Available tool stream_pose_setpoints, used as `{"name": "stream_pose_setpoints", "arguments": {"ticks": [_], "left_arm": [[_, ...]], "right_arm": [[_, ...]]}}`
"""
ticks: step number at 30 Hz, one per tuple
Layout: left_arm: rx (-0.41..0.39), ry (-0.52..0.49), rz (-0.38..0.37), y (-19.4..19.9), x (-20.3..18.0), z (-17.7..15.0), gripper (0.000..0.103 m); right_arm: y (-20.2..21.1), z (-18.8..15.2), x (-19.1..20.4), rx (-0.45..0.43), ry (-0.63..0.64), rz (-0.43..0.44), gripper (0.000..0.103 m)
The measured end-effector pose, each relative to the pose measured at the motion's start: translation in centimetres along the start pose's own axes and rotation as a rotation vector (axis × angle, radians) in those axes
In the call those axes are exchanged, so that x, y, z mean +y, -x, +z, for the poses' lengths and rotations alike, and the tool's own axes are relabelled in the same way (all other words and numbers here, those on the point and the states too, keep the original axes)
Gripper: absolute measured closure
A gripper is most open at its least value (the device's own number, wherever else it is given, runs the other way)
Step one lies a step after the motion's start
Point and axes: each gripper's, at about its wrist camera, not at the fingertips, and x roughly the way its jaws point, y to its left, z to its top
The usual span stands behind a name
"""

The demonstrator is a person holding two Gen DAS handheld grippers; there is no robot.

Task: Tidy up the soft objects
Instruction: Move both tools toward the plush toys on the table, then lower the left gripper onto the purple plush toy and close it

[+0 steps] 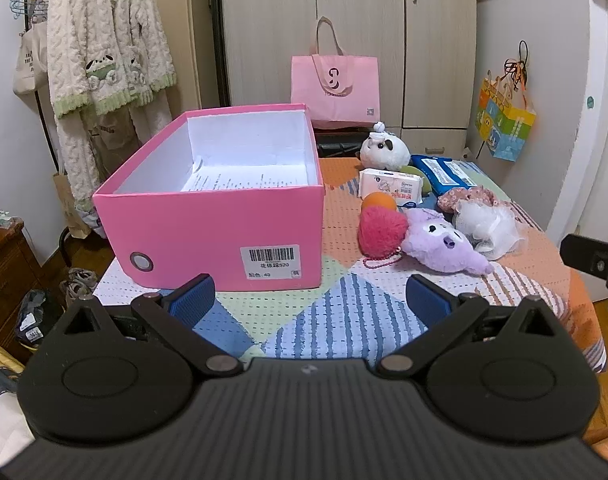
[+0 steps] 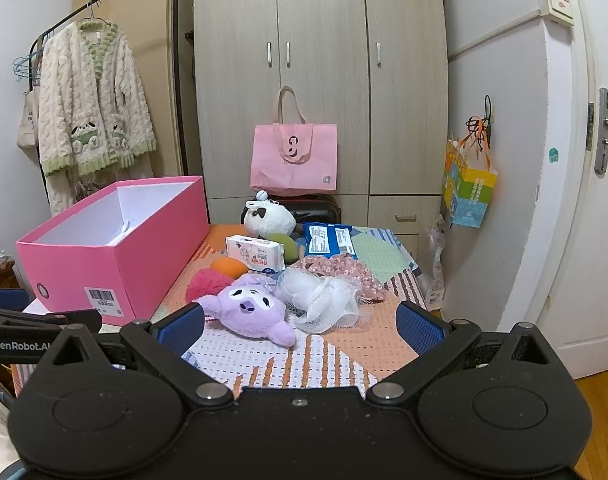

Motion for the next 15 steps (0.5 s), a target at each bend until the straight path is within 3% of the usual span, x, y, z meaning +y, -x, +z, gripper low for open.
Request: {"name": "stream_pose_setpoints", "arguments": {"ticks": [10, 15], "left_arm": [[0.007, 0.013, -0.025, 0.1, 0.4, 0.4, 0.000], [0.040, 0.016, -0.170, 0.5, 0.8, 1.9, 0.000]], "right_arm": [[0.3, 0.3, 0.3, -0.009, 0.021, 0.019, 0.000], [0.5, 1.2, 0.0, -0.011, 0.058, 0.091, 0.000]]}}
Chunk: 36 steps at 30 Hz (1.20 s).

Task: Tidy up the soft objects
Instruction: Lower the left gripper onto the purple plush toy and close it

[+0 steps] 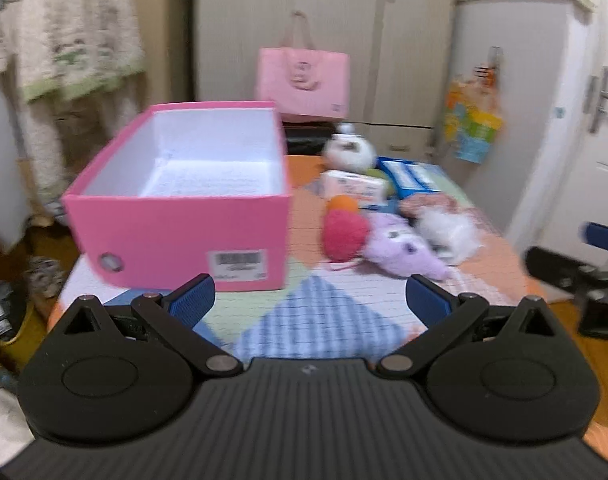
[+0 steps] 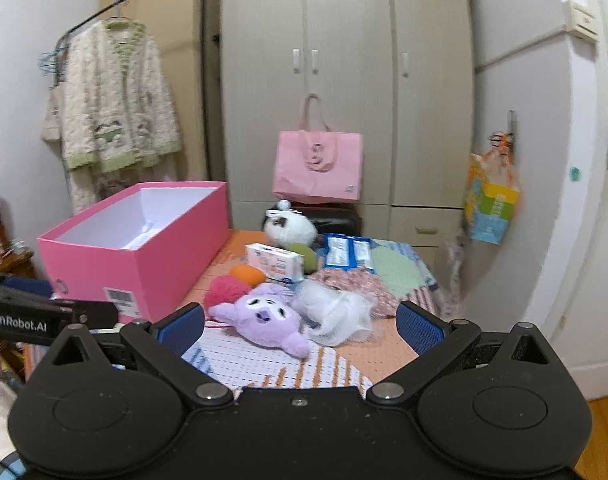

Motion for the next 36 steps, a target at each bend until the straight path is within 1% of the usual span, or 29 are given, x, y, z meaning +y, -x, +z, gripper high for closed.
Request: {"name": "stream_pose_setpoints", "arguments": {"ticks": [2, 4, 8, 10, 14, 17, 19, 20, 24, 26, 27, 29, 31, 32, 36], "left_arm": [[-0.004, -0.025, -0.035, 0.1, -0.3, 0.7, 0.000], [-0.019, -0.046, -0.051, 0.2, -0.7, 1.3, 0.000], [-0.020, -0.089, -0.090, -0.6, -1.6, 2.4, 0.001], [-0.023, -0.117, -0.092, -1.2, -2.2, 2.8, 0.002], [-0.036, -0.182, -0.102, -2.6, -3.1, 3.0, 0.003], [-0.060, -0.215, -0.135, -4.1, -3.5, 2.9, 0.003], [-0.051, -0.215, -0.167, -5.2, -3.5, 3.0, 0.004], [-0.045, -0.208, -0.181, -5.8, -3.6, 3.1, 0.008], [0.000, -0.206, -0.218, -8.4, -3.8, 3.6, 0.015], [0.038, -0.210, -0.236, -9.8, -3.9, 3.7, 0.026], [0.059, -0.218, -0.248, -10.5, -4.1, 3.8, 0.028], [0.091, -0.236, -0.265, -11.7, -4.3, 3.7, 0.037], [0.122, -0.250, -0.273, -12.8, -4.6, 3.7, 0.042], [0.132, -0.255, -0.272, -13.3, -4.7, 3.6, 0.042], [0.170, -0.266, -0.266, -15.1, -4.9, 3.6, 0.044]], "right_arm": [[-0.1, 0.4, -0.3, -0.002, 0.007, 0.038, 0.000], [-0.1, 0.4, -0.5, -0.013, 0.016, 0.066, 0.000], [-1.0, -0.1, -1.5, -0.078, 0.013, 0.113, 0.000], [-1.8, -0.3, -2.0, -0.087, 0.027, 0.143, 0.000], [-3.7, -0.7, -2.5, -0.071, 0.072, 0.162, 0.000], [-5.4, -0.9, -2.8, -0.032, 0.078, 0.218, 0.001], [-6.5, -1.2, -2.9, -0.006, 0.080, 0.244, 0.007], [-7.2, -1.4, -2.8, 0.007, 0.089, 0.258, 0.007], [-9.3, -2.3, -2.1, 0.035, 0.148, 0.304, 0.012], [-10.4, -2.6, -1.8, 0.046, 0.171, 0.334, 0.016], [-10.8, -2.7, -1.8, 0.052, 0.175, 0.347, 0.018], [-11.8, -2.8, -1.8, 0.064, 0.176, 0.375, 0.020], [-12.7, -2.8, -1.9, 0.073, 0.169, 0.394, 0.025], [-13.2, -2.8, -2.0, 0.077, 0.165, 0.401, 0.026], [-14.8, -2.9, -2.2, 0.087, 0.165, 0.400, 0.037]]}}
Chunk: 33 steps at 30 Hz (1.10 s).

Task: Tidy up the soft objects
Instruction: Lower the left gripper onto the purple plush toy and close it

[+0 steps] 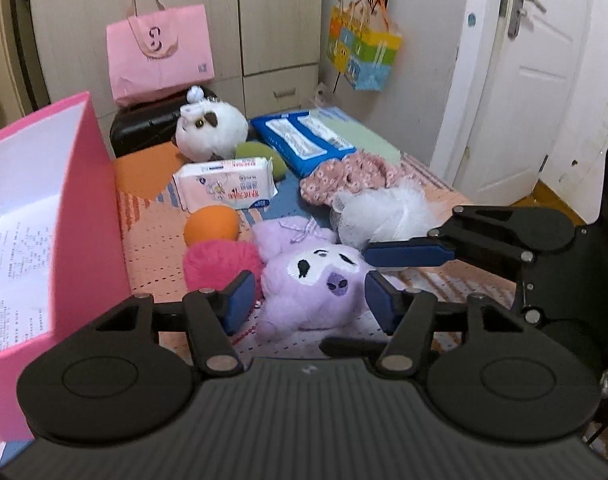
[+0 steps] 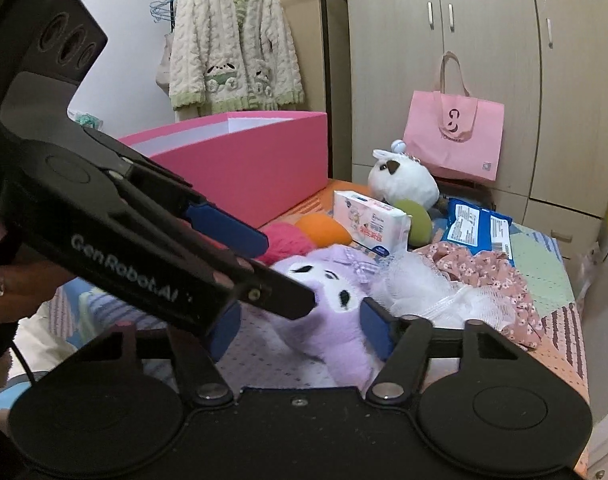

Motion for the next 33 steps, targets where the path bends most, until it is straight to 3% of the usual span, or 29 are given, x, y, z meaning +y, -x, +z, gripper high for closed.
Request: {"name": "stream_pose_setpoints", "arguments": {"ticks": [6, 10, 14, 20, 24, 28, 29, 31, 33], "left_arm": [[0.059, 0.098, -0.052, -1.8, 1.2, 0.0, 0.044], [0.068, 0.134, -0.075, -2.4, 1.3, -0.4, 0.044], [0.070, 0.138, -0.087, -2.5, 0.9, -0.5, 0.050], [0.043, 0.126, -0.043, -1.6, 0.5, -0.6, 0.050], [-0.022, 0.076, 0.004, -0.4, 0.2, -0.4, 0.046], [-0.043, 0.054, 0.017, -0.6, 0.4, 0.2, 0.046], [-0.026, 0.055, 0.009, -0.9, 0.6, 0.2, 0.048], [0.004, 0.073, -0.010, -1.6, 0.9, 0.1, 0.049], [-0.003, 0.088, -0.023, -1.7, 1.1, -0.1, 0.051]], "right_arm": [[-1.0, -0.1, -0.9, 0.017, 0.004, -0.004, 0.036], [-1.7, -0.2, -1.1, 0.040, 0.008, 0.004, 0.031], [-2.9, -0.3, -1.1, 0.083, 0.004, 0.009, 0.021], [-3.3, -0.2, -0.8, 0.072, -0.011, 0.010, 0.014], [-2.8, -0.4, -1.3, 0.048, -0.063, 0.063, 0.013], [-2.4, -0.7, -2.2, 0.022, -0.131, 0.110, 0.016], [-2.3, -0.8, -2.5, 0.014, -0.149, 0.115, 0.018], [-2.2, -1.0, -2.9, 0.005, -0.167, 0.098, 0.034], [-2.0, -1.2, -3.3, -0.003, -0.183, 0.106, 0.036]]}}
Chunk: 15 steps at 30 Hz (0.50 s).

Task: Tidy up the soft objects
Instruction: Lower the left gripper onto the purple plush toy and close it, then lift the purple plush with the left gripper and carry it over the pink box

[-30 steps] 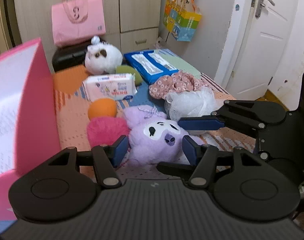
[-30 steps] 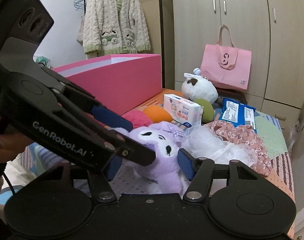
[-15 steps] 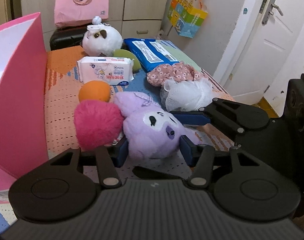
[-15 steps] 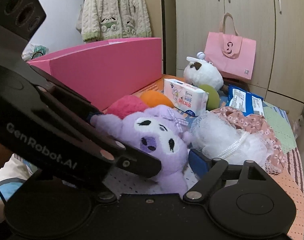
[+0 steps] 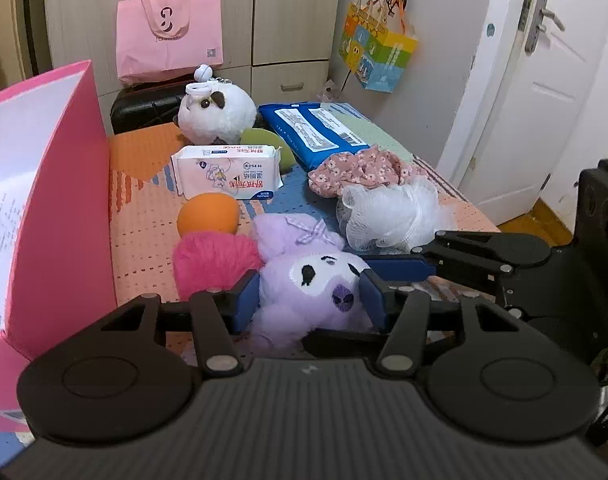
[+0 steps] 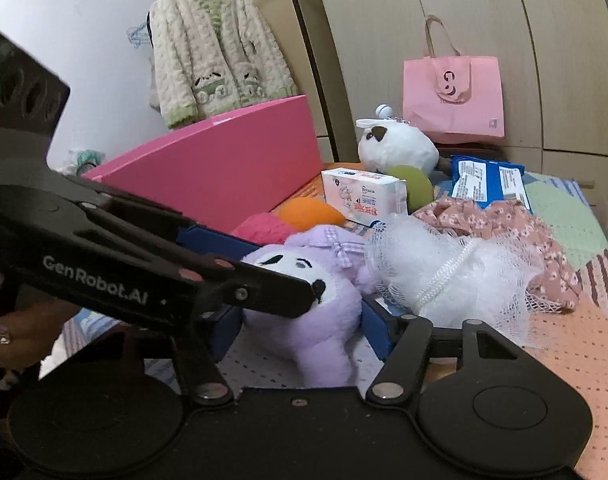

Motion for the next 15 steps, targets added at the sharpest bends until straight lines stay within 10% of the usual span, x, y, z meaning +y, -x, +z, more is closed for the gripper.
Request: {"name": "stream_pose_setpoints", "arguments": {"ticks": [15], "left_arm": [[-0.023, 0.030, 0.004, 0.6, -0.4, -1.2, 0.054]], "right_arm": [[-0.1, -1.1, 3.3, -0.055, 0.112, -0.151, 0.043]]}}
